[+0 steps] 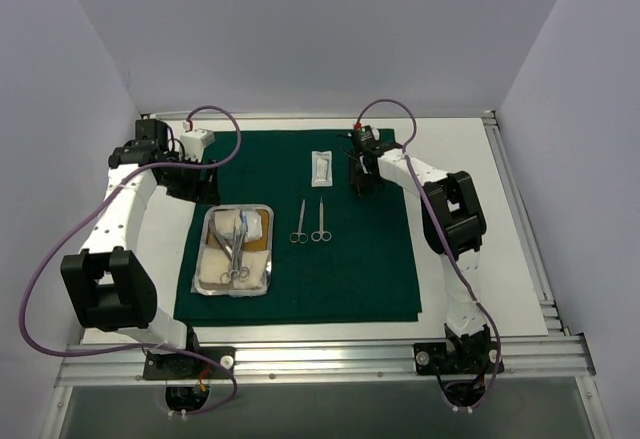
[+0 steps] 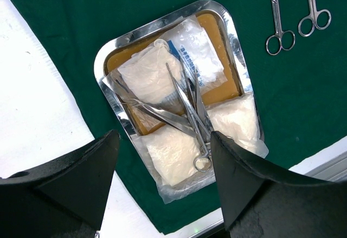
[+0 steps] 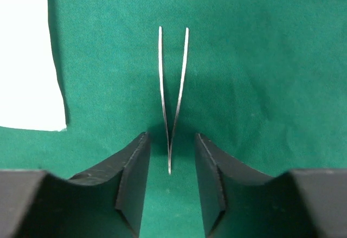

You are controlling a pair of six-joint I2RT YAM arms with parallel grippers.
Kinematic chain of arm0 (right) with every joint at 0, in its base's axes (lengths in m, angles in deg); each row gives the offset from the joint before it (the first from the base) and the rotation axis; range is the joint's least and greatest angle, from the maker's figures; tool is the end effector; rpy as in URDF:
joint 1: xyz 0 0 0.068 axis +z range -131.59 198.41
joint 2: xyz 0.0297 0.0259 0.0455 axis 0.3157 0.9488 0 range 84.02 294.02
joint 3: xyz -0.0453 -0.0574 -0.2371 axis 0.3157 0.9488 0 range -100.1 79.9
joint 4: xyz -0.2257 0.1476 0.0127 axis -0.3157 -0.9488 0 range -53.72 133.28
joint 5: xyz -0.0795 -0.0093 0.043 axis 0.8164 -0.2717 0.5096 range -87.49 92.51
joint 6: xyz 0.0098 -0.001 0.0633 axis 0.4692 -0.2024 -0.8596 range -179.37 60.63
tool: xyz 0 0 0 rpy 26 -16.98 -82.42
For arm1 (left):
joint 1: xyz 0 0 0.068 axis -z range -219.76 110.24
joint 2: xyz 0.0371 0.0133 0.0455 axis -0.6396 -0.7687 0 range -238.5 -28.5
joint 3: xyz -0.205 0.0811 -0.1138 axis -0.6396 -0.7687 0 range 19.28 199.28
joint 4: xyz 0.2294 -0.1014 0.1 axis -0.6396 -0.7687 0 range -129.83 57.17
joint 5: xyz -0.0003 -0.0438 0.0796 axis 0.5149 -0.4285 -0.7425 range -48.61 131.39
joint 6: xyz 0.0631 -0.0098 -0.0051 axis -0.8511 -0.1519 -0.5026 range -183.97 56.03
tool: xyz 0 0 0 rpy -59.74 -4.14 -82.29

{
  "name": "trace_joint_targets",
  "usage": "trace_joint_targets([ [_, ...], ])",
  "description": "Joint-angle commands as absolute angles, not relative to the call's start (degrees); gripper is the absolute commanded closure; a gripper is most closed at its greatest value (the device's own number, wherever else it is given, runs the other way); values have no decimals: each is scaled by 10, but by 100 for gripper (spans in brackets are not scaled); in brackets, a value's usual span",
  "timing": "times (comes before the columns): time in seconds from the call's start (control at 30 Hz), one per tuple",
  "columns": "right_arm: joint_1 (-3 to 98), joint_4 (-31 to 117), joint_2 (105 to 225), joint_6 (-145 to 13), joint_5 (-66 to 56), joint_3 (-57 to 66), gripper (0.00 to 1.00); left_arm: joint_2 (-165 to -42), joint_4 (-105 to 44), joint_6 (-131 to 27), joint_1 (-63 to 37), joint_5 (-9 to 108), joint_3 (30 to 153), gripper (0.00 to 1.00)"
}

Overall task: Open and lay out the surgical kit
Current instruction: Place the medical item in the surgical kit, then pick up the medical item from the container.

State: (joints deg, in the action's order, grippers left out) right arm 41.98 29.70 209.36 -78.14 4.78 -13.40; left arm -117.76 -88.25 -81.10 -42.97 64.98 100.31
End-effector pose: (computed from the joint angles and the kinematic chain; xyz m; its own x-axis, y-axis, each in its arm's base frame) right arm 0.4512 0.1948 0.1357 -0.7407 0.0274 -0.6713 -0.1438 0.9696 0.1982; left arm 0.3306 -0.0013 0.2679 -0.8178 0.2244 -0.5300 0.3840 0.8987 -0.2120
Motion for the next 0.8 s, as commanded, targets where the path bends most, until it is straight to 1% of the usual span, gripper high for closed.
trace_joint_targets([
  [0.0, 422, 260, 2041, -778, 67, -161, 64, -1149, -868, -819, -435, 652, 1002, 23],
  [0.1, 448, 249, 1995, -782, 104, -159, 60, -1138, -872, -823, -435, 643, 993, 23],
  [0.2, 501, 283, 1937, -809, 145, -127, 60, -1128, -866, -823, -442, 633, 971, 23],
  [0.23, 539, 299, 1910, -833, 150, -113, 61, -1125, -865, -822, -446, 629, 965, 23],
  [0.33, 604, 365, 1883, -875, 159, -62, 62, -1124, -861, -818, -462, 625, 946, 23],
  [0.37, 649, 379, 1883, -896, 167, -49, 62, -1122, -857, -816, -466, 619, 941, 23],
  [0.47, 721, 401, 1906, -928, 173, -59, 66, -1115, -844, -822, -488, 601, 915, 23],
  [0.57, 772, 427, 1946, -946, 145, -76, 71, -1117, -840, -836, -515, 575, 898, 23],
  [0.6, 782, 448, 1959, -948, 132, -93, 71, -1118, -840, -841, -521, 562, 896, 23],
  [0.67, 793, 446, 2007, -953, 94, -121, 72, -1117, -839, -857, -548, 562, 887, 23],
  [0.77, 806, 442, 2053, -961, 71, -158, 73, -1109, -839, -875, -584, 575, 873, 24],
])
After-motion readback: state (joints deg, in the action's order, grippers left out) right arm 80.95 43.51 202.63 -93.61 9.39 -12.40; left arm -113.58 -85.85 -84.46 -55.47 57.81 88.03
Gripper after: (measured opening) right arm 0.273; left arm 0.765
